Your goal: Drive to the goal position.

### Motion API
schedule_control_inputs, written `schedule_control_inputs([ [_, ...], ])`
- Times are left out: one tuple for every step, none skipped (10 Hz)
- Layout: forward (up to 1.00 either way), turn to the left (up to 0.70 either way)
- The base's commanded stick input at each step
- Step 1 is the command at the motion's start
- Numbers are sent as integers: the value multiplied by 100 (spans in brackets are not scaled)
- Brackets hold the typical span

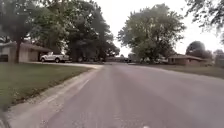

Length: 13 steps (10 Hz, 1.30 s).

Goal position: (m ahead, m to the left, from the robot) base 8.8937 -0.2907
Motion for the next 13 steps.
schedule_control_inputs([
  [70,0],
  [70,0],
  [70,0],
  [70,0],
  [70,0],
  [70,-34],
  [70,-35],
  [70,-23],
  [70,-10],
  [70,0],
  [70,0],
  [70,0],
  [70,0],
])
